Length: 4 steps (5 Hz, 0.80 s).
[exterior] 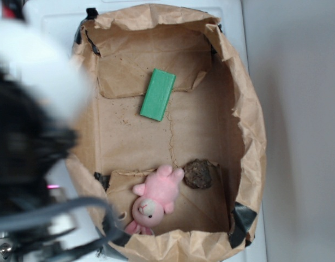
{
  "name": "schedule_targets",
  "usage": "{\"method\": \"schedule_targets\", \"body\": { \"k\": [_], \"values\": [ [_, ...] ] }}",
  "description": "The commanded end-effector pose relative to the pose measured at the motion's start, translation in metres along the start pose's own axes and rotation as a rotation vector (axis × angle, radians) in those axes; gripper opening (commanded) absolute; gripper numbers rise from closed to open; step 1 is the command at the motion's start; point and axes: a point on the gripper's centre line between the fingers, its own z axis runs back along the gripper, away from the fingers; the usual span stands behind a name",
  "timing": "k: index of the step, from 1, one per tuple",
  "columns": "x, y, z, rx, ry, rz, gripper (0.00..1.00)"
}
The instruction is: Grab the pink bunny.
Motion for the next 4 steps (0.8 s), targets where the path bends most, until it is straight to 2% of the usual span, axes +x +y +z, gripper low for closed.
{"method": "schedule_targets", "body": {
  "k": [1,2,3,4],
  "values": [
    [0.054,0.018,-0.046,0.036,-0.059,0.191,1.0],
    [0.075,0.031,-0.079,0.019,-0.065,0.277,1.0],
    [0.053,0.021,-0.099,-0.045,-0.024,0.317,1.0],
    [0.029,-0.004,-0.122,-0.023,0.003,0.317,1.0]
  ]
}}
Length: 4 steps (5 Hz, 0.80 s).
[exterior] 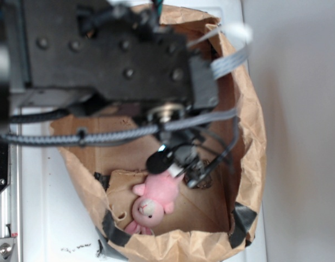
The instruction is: Grab the pink bunny.
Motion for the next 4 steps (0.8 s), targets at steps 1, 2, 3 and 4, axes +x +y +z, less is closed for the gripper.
{"method": "schedule_targets", "body": {
  "k": [1,2,3,4],
  "values": [
    [-0.04,-0.027,-0.027,-0.02,-0.011,-0.002,1.0],
    [-0.047,-0.042,-0.028,-0.06,0.021,-0.051,1.0],
    [-0.047,-0.046,-0.03,-0.061,-0.034,-0.079,1.0],
    [-0.042,-0.047,-0.023,-0.051,-0.065,-0.082,1.0]
  ]
}}
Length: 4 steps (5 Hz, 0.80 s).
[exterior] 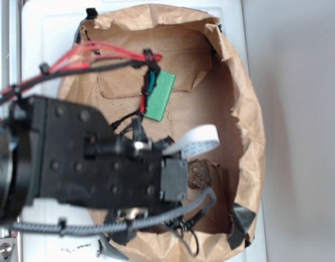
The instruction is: Grab the pink bunny.
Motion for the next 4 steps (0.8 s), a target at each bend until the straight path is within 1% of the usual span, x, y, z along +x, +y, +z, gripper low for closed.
{"method": "schedule_targets", "body": {
  "k": [1,2,3,4],
  "values": [
    [0.003,-0.001,0.012,0.013,-0.036,-0.033,1.0],
    [0.0,0.006,0.001,0.068,-0.016,-0.047,1.0],
    [-0.001,0.011,0.011,0.124,-0.012,-0.125,1.0],
    [-0.001,0.011,0.011,0.124,-0.012,-0.125,1.0]
  ]
}}
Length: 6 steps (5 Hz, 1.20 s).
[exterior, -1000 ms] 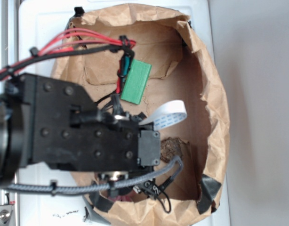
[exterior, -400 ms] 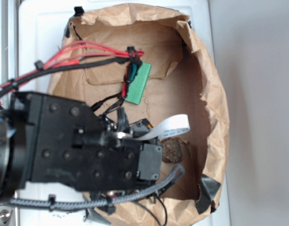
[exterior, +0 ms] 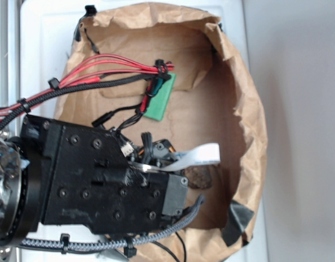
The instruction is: Grab the pink bunny.
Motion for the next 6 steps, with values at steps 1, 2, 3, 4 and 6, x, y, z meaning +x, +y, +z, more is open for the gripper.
{"method": "schedule_targets", "body": {
  "k": [1,2,3,4,6],
  "values": [
    [0.004,-0.004,0.014,-0.04,-0.034,-0.029,1.0],
    [0.004,-0.004,0.014,-0.04,-0.034,-0.029,1.0],
    [0.017,-0.004,0.003,-0.113,-0.04,0.002,1.0],
    [0.021,-0.013,-0.007,-0.107,-0.032,0.028,1.0],
    [0.003,-0.026,-0.028,-0.05,-0.048,0.006,1.0]
  ]
}}
